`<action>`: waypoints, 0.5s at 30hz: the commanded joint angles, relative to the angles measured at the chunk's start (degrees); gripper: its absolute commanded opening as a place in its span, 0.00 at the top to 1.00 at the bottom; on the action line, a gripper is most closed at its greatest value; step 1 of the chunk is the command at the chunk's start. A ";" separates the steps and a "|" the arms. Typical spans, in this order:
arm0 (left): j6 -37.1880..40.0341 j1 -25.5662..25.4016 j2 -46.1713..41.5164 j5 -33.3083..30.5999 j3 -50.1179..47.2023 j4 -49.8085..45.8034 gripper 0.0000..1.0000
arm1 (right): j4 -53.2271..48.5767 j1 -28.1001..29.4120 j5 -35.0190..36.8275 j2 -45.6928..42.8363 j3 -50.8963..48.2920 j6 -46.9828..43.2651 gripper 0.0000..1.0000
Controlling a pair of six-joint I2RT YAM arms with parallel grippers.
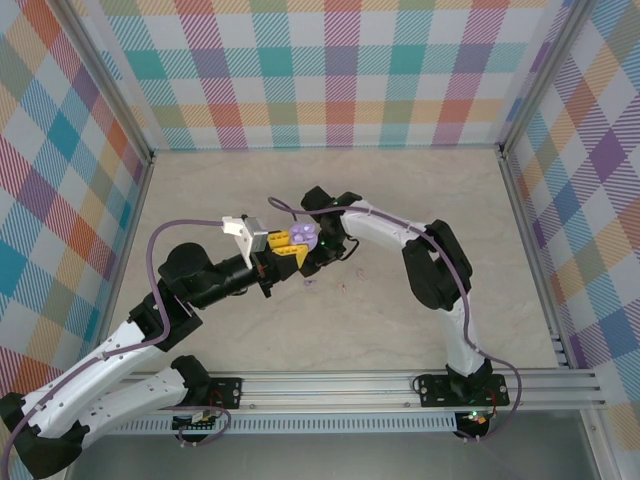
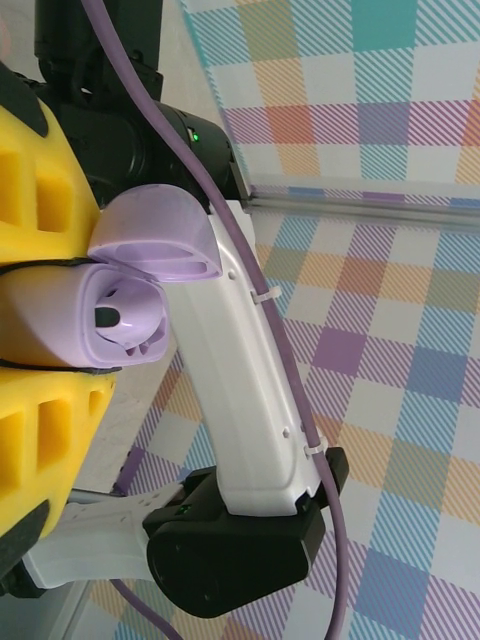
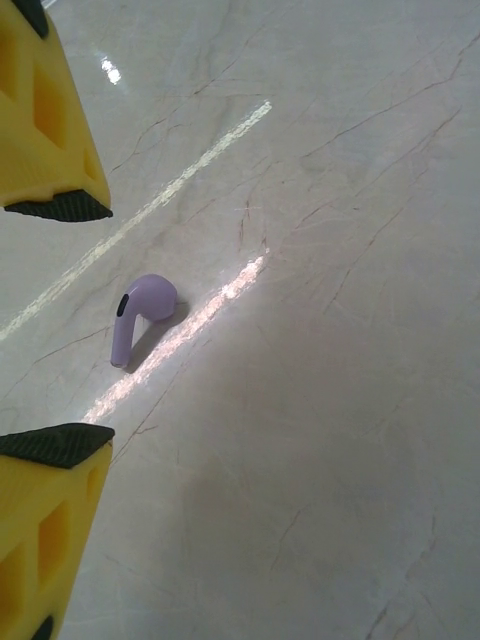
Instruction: Insert wireless bluetooth earbuds into charging case
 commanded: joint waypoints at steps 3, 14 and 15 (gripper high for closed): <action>-1.17 -0.88 0.54 1.56 1.27 1.07 0.99 | -3.90 1.77 1.72 2.23 2.97 -5.15 0.41; -1.08 -0.88 0.81 1.10 1.25 0.32 0.99 | -5.72 4.90 8.94 5.77 5.45 -8.32 0.38; -1.09 -0.85 0.77 1.10 1.17 0.20 0.99 | -5.65 5.08 9.59 5.90 5.38 -8.45 0.38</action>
